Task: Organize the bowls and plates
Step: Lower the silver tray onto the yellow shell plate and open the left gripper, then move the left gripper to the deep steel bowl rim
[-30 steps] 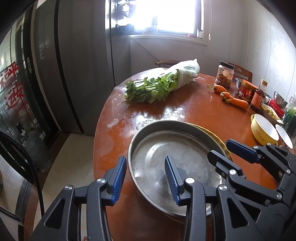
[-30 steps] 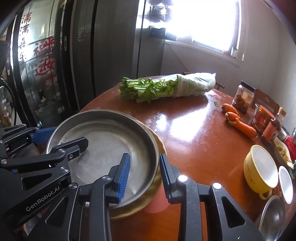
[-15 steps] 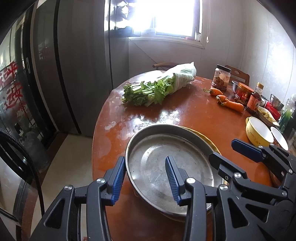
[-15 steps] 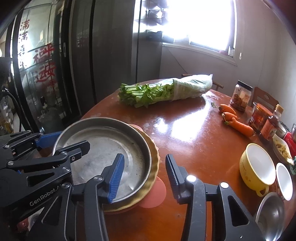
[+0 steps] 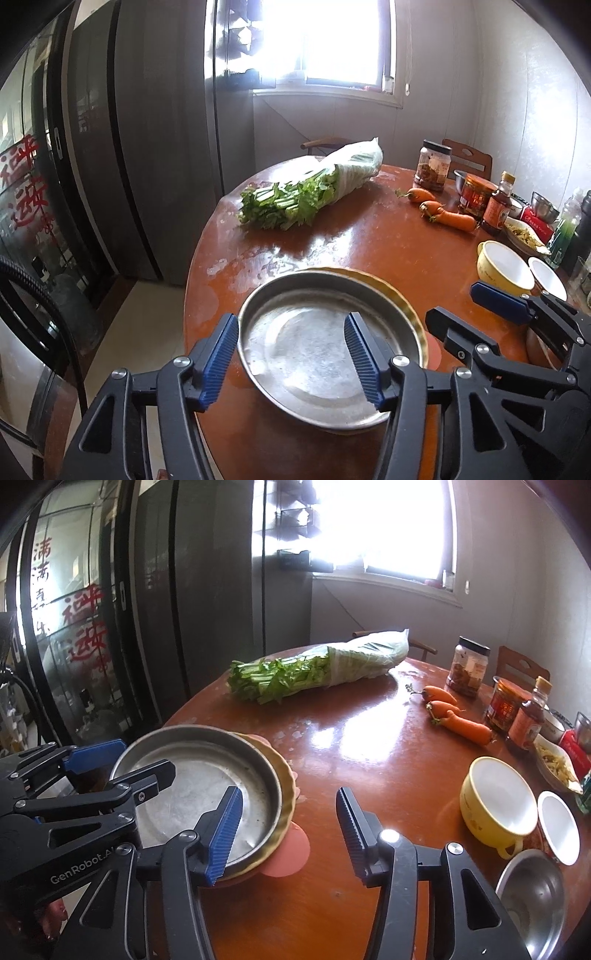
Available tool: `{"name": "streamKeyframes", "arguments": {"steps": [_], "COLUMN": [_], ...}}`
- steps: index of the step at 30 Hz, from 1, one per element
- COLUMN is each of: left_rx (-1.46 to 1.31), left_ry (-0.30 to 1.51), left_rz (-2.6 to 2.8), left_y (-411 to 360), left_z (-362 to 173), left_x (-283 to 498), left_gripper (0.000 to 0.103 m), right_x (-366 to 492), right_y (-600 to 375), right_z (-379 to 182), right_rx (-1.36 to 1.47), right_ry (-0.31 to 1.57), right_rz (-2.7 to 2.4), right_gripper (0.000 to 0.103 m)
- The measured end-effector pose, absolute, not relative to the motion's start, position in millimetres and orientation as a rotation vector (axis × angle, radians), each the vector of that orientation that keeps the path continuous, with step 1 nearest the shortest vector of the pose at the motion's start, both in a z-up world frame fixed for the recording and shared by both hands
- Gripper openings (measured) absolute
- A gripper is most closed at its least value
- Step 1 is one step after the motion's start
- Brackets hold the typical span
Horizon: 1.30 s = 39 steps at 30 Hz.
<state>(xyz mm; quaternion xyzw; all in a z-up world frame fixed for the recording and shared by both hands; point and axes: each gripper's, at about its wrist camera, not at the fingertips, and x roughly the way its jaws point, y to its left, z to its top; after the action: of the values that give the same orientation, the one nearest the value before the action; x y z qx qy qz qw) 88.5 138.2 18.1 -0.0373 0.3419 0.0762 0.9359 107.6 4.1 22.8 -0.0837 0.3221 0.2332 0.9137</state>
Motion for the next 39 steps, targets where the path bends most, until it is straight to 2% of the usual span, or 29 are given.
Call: {"name": "streamKeyframes", "arguments": {"steps": [9,23,29,39], "left_rx": [-0.063,-0.055,-0.031,0.003], "left_ry": [0.684,0.621,0.606,0.596], "left_rz": [0.144,0.078,0.038,-0.003], "left_y": [125,89,61,19], "left_z": [27,52,63,77], "left_x": [83,70,70,69], "left_gripper": [0.063,0.076,0.078,0.078], "right_x": [99,79,71,56], "right_y": [-12,-65,-106,-167], "right_z": [33,65,81,90], "right_rx": [-0.146,-0.079,-0.026,0.033], "right_ry": [0.642,0.570,0.526,0.504], "right_rz": [0.464,0.399,0.331,0.236], "right_gripper": [0.059,0.068,0.073,0.074]}}
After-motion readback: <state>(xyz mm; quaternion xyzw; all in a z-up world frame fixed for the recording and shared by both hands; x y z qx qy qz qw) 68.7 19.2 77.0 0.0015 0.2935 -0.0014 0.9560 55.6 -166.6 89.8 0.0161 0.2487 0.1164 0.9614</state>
